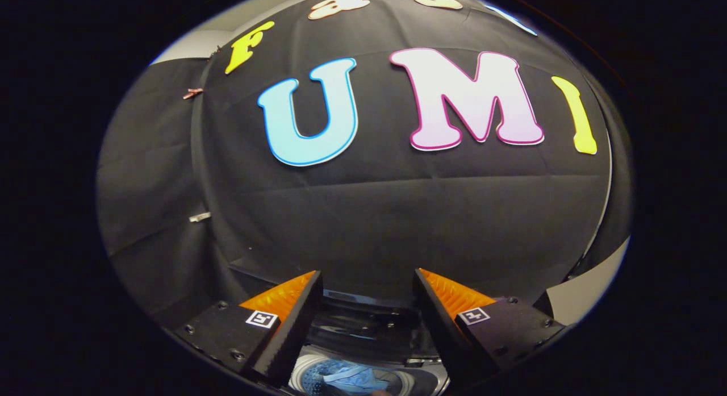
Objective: Put the clothes into the washing machine and then close the washing machine lid.
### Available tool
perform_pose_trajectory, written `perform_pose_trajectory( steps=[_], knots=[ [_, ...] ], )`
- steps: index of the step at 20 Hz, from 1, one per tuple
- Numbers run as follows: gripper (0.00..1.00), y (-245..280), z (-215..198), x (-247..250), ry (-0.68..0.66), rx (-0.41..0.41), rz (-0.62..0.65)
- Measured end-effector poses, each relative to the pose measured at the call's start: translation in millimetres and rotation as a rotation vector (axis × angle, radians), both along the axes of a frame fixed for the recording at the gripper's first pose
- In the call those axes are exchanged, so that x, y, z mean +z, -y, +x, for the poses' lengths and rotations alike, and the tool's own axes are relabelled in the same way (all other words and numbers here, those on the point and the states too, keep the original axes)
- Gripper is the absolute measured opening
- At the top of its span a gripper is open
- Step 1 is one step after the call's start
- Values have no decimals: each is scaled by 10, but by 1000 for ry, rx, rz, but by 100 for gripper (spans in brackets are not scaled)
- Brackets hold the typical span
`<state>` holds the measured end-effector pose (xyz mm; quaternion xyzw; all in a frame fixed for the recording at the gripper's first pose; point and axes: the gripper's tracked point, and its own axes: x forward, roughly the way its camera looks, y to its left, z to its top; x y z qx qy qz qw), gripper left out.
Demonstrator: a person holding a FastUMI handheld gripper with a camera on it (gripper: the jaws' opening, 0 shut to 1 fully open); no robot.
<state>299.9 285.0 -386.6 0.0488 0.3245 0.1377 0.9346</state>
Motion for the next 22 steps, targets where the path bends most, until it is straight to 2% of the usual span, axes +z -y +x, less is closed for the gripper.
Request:
perform_pose_trajectory(
  steps=[3,9,17,22],
  knots=[
    [98,61,91,-112,-9,-17,-41],
    [100,53,162,-180,-13,-8,-33],
    [100,77,-54,-111,-53,-10,-54],
    [100,91,-330,16,-47,-18,-52]
  ],
)
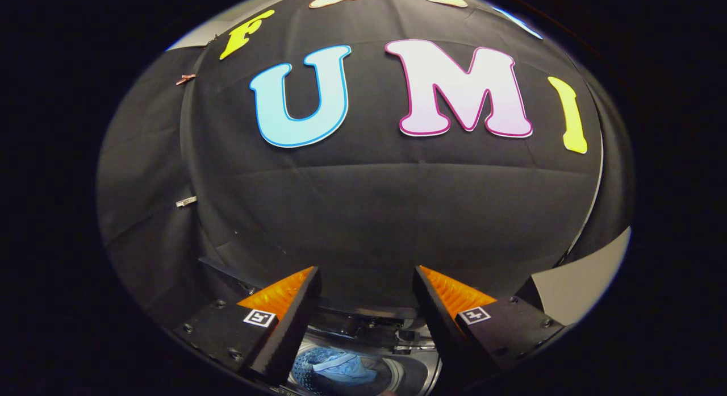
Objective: Put the clothes into the washing machine and then close the washing machine lid.
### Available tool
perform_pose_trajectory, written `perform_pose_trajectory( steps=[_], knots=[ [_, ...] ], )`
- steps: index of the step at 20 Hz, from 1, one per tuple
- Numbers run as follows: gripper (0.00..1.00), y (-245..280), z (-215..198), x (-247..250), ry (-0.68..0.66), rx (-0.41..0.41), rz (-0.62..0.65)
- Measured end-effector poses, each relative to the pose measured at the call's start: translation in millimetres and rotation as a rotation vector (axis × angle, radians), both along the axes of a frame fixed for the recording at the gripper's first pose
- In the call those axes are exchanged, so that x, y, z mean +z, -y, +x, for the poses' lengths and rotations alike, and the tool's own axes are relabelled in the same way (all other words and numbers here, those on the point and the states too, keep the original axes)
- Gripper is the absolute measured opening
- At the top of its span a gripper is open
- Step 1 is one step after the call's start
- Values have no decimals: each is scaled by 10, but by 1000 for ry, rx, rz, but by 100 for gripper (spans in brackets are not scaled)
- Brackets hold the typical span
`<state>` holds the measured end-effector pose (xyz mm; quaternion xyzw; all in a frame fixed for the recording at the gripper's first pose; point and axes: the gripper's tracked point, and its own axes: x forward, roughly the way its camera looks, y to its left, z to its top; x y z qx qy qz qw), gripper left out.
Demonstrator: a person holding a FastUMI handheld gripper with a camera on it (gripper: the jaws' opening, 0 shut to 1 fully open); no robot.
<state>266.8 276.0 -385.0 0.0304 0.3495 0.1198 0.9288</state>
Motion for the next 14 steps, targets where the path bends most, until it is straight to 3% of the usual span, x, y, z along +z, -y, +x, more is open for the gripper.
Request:
perform_pose_trajectory(
  steps=[14],
  knots=[
    [100,17,-951,22,-41,-21,-18]
  ],
)
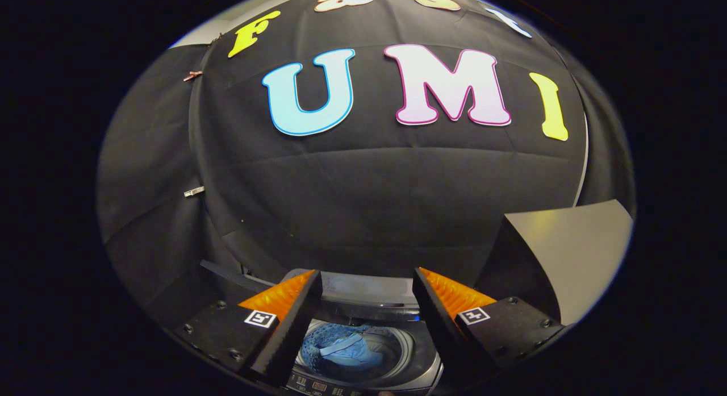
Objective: Put the clothes into the washing machine and then close the washing machine lid.
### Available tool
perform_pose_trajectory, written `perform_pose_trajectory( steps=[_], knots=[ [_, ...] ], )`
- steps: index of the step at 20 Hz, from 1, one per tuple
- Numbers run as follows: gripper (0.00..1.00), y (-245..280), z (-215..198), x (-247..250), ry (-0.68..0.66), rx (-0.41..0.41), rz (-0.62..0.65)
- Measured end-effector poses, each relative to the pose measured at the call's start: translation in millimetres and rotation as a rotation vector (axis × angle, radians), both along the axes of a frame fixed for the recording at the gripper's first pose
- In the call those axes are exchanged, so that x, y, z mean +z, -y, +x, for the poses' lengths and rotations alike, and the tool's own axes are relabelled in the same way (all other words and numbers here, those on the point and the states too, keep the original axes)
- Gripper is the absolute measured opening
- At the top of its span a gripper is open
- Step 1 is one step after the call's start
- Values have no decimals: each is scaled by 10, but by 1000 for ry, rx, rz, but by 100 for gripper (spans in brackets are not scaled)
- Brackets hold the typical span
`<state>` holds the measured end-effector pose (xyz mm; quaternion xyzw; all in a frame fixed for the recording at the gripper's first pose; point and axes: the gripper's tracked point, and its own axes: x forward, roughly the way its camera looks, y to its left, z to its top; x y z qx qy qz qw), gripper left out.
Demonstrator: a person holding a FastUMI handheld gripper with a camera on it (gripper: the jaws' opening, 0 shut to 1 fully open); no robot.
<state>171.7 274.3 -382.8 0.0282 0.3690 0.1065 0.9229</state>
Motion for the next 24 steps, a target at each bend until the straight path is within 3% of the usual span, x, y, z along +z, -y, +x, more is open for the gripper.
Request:
perform_pose_trajectory(
  steps=[4,11,24],
  knots=[
    [99,51,-365,-295,-112,19,-24],
    [99,-1,-508,-106,-53,64,-13],
    [99,298,-607,1265,239,90,60]
  ],
)
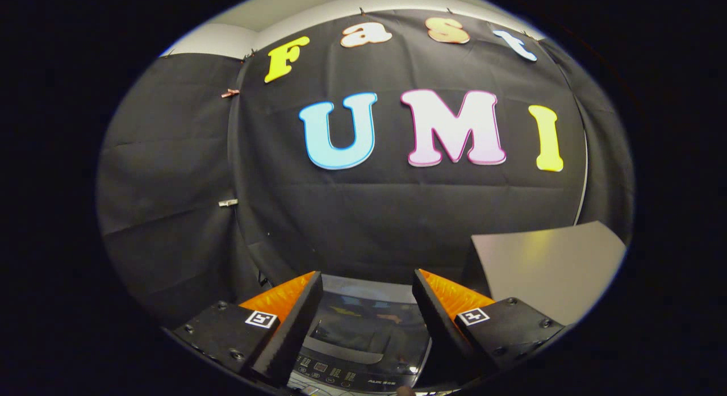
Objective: Put the clothes into the washing machine and then close the washing machine lid.
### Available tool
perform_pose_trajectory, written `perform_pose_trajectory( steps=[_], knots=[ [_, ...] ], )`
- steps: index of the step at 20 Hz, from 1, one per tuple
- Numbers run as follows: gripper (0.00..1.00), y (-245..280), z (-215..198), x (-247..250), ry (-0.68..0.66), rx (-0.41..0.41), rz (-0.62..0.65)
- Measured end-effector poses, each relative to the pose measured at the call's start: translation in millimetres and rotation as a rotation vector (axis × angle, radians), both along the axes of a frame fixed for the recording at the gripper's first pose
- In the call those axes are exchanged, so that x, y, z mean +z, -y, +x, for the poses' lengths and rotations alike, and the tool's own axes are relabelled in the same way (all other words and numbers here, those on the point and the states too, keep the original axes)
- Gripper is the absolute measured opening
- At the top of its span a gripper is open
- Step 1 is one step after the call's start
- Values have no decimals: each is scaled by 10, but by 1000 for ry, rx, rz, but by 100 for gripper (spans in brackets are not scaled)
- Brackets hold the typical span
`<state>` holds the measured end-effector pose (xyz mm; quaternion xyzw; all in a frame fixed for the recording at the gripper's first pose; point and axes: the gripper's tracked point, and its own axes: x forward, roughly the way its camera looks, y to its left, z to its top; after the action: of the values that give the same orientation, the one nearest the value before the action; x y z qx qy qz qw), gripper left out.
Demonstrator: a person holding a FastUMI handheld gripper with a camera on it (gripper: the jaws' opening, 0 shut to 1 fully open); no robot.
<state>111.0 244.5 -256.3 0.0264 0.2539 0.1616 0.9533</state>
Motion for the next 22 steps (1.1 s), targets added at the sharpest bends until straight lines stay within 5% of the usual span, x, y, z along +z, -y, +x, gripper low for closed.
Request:
perform_pose_trajectory(
  steps=[8,22],
  knots=[
    [99,437,-270,1060,169,19,109],
    [99,1563,-960,2155,420,-33,11]
  ],
)
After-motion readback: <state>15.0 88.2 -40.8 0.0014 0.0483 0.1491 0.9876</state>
